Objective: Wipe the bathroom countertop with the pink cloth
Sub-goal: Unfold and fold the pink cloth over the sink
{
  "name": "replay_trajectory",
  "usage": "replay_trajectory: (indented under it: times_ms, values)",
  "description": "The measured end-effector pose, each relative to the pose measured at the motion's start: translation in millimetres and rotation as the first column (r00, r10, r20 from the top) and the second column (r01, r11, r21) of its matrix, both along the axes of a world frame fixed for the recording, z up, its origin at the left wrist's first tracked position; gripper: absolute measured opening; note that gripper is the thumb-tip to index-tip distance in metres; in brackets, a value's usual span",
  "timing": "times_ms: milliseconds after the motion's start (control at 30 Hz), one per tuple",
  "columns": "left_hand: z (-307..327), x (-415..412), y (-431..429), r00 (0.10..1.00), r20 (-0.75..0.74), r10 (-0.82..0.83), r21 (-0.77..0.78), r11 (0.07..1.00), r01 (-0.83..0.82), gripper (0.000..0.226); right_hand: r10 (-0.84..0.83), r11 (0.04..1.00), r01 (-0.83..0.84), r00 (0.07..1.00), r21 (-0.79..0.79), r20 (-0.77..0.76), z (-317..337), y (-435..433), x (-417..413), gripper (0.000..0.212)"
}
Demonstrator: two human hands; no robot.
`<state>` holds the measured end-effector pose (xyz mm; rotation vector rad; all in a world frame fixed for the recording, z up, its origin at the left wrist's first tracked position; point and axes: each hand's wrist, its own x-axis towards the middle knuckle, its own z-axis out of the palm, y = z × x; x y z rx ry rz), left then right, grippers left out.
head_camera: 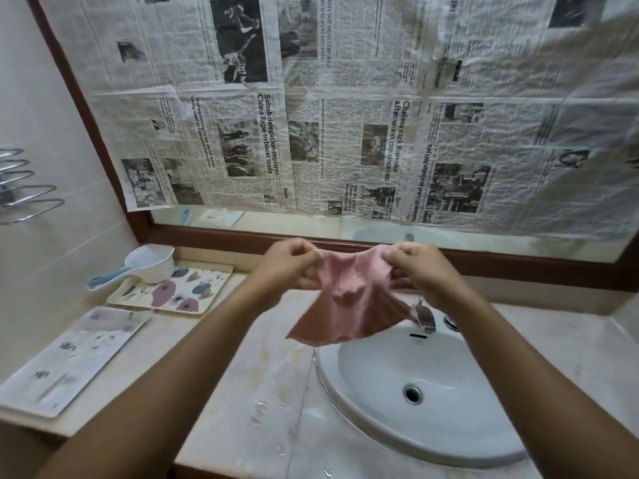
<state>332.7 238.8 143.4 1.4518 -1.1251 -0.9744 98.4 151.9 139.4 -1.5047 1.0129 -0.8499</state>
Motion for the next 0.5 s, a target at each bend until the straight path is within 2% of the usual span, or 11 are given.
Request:
replay_trajectory:
  times_ms: [67,100,167,200,267,333,367,433,500]
  values:
    - [-2,-25,-2,0.998,-0.007,-0.054,-0.018,0.998,0.054,0.013,0.179,0.977,-0.188,0.98,-0.101,-0.088,-1,14,14,0.011]
    - [-3,-33,-3,0.998,0.002,-0.067,-0.027,0.997,0.067,0.016,0.226,0.949,-0.262,0.953,-0.173,-0.203,-2,18,20,0.014]
    - [-4,-39,-2,0.997,0.031,-0.064,-0.029,0.997,0.065,0.026,0.107,0.892,-0.282,0.891,-0.353,-0.442,-5,22,27,0.013]
    - [-3,-38,0,0.996,0.065,-0.059,-0.024,0.998,0.06,0.03,0.021,0.875,-0.245,0.881,-0.418,-0.472,-5,24,28,0.011]
    - [-2,-34,5,0.989,0.145,-0.028,-0.06,0.998,0.037,0.03,-0.034,0.862,-0.209,0.885,-0.462,-0.464,-9,21,24,0.017]
    - [-3,-27,7,0.985,0.168,0.036,-0.155,0.988,-0.01,0.025,0.076,0.882,-0.261,0.9,-0.391,-0.428,-11,20,17,0.021]
    - [-6,-21,8,0.978,0.204,0.052,-0.182,0.983,-0.014,0.033,0.171,0.892,-0.309,0.906,-0.33,-0.388,-10,22,14,0.023]
    - [-15,-11,13,0.921,0.386,-0.05,-0.139,0.984,0.111,0.065,0.341,0.886,-0.413,0.889,-0.213,-0.307,-9,27,9,0.027]
    - [-26,-7,20,0.818,0.51,-0.266,0.008,0.952,0.305,0.078,0.42,0.868,-0.468,0.87,-0.166,-0.257,-9,27,6,0.027]
